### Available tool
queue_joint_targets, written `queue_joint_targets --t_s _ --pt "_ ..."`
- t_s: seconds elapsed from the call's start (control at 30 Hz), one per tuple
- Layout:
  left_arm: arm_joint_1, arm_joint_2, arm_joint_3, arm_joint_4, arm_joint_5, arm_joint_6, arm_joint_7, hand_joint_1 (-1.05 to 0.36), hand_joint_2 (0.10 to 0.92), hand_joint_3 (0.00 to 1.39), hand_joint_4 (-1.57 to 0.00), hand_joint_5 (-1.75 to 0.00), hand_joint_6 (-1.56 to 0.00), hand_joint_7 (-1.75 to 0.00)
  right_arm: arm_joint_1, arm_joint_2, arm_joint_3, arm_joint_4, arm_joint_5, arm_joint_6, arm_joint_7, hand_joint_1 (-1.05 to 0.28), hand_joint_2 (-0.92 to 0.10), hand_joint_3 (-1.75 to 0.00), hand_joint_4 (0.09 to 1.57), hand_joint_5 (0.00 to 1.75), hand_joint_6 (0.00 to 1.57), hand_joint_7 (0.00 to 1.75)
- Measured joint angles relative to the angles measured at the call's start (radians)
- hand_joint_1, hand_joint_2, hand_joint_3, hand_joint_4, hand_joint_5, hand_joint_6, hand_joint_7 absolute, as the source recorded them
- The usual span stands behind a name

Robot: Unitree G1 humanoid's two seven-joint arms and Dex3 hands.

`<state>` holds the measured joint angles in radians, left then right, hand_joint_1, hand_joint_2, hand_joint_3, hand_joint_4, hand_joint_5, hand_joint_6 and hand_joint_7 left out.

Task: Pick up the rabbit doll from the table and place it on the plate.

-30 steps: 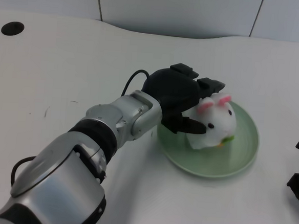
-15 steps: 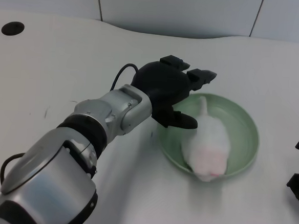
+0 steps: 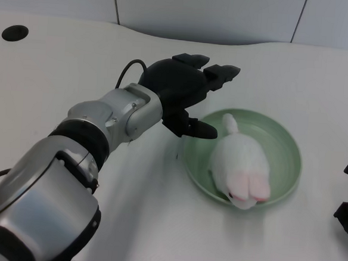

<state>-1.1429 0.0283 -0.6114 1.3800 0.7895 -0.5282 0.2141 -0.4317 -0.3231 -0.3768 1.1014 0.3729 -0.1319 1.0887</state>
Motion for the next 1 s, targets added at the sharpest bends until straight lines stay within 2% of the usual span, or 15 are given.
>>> queue_joint_targets --t_s 0.43,0.63,0.77,0.9,1.0 --pt "0.001 0.096 0.064 -0.005 -0.056 -0.058 -0.039 -1.05 0.921 0.68 -0.01 -0.01 -0.01 0.0 0.0 0.0 0.0 0.002 0.001 0.005 0.001 -0.45 -0.92 -0.22 1.24 1.75 0.94 1.75" --pt "0.036 0.142 0.144 -0.009 -0.145 -0.102 -0.138 -1.05 0.921 0.7 -0.02 -0.01 -0.01 0.0 0.0 0.0 -0.001 0.003 0.001 0.007 0.003 -0.46 -0.92 -0.24 1.27 1.75 0.99 1.75" --pt "0.092 0.16 0.236 -0.011 -0.25 -0.147 -0.276 -1.05 0.921 0.69 -0.05 -0.02 -0.02 -0.01 0.0 0.0 0.0 0.003 0.0 0.007 0.002 -0.46 -0.92 -0.24 1.28 1.75 1.0 1.75" --pt "0.163 0.163 0.394 -0.023 -0.44 -0.183 -0.499 -1.05 0.921 0.67 -0.06 -0.03 -0.03 -0.01 0.0 -0.001 0.0 0.003 0.001 0.007 0.004 -0.46 -0.92 -0.25 1.29 1.75 1.01 1.75" --pt "0.218 0.162 0.503 -0.028 -0.573 -0.172 -0.689 -1.05 0.921 0.7 -0.02 -0.01 0.0 0.0 0.0 -0.002 0.0 0.003 0.001 0.006 0.005 -0.45 -0.92 -0.26 1.29 1.75 1.01 1.75"
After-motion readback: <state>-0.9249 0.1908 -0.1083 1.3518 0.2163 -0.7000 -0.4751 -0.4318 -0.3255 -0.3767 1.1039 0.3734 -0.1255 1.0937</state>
